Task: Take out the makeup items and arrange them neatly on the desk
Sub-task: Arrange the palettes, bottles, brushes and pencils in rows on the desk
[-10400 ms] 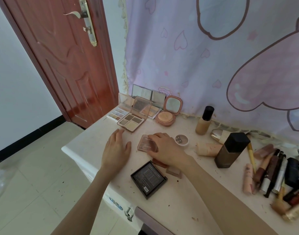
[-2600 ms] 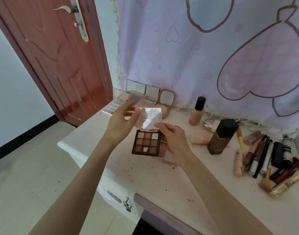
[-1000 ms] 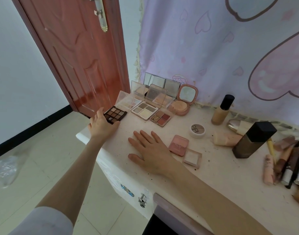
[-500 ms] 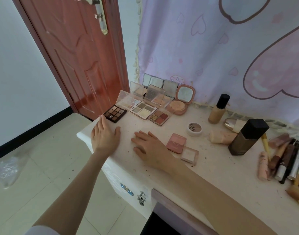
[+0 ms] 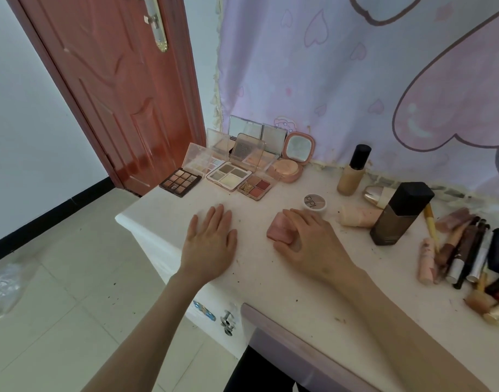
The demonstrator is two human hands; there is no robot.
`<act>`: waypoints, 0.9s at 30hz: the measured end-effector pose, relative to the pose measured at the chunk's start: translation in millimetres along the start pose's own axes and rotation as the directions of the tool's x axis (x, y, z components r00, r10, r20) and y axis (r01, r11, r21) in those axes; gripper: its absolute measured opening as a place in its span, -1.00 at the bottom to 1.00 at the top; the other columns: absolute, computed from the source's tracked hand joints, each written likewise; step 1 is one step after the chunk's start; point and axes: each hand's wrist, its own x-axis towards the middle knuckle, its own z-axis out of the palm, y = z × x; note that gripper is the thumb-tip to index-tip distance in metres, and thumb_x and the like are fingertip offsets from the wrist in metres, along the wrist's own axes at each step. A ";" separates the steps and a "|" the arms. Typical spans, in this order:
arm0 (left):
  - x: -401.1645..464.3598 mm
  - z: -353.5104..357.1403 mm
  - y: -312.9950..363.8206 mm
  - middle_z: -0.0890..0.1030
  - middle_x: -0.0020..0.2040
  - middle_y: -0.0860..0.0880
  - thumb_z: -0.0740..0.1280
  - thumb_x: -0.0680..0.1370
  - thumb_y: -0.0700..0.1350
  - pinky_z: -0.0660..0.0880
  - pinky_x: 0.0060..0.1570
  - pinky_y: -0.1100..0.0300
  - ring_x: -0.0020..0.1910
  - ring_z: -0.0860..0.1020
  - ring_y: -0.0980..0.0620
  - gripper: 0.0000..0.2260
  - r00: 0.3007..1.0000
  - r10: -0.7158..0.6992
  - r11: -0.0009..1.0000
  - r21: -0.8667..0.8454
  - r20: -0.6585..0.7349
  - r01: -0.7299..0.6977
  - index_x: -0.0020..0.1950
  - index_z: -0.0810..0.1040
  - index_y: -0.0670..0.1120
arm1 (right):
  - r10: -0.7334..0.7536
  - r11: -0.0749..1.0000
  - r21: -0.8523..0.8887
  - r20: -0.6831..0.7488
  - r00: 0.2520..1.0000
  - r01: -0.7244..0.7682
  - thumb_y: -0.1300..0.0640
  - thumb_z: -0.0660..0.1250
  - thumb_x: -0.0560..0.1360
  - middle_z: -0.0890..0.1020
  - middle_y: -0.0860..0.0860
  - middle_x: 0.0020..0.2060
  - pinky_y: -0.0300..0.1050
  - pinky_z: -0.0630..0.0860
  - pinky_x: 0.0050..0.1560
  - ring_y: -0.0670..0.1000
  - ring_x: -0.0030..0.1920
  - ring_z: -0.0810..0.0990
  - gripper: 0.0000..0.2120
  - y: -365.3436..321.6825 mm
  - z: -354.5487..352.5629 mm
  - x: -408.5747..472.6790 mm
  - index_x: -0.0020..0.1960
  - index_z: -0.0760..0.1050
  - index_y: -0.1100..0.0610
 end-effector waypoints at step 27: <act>8.7 -17.6 71.5 0.59 0.07 0.05 0.27 0.55 -0.11 0.44 0.05 0.34 0.08 0.54 0.16 -0.81 0.956 0.154 0.496 -0.817 -0.250 -0.293 0.13 0.55 -0.11 | 0.280 0.431 0.902 -0.109 0.954 -0.024 0.12 0.44 0.38 0.63 -0.22 -0.13 -0.41 0.53 -0.06 -0.32 -0.08 0.59 -0.57 18.1 -18.3 -2.2 0.22 0.44 0.04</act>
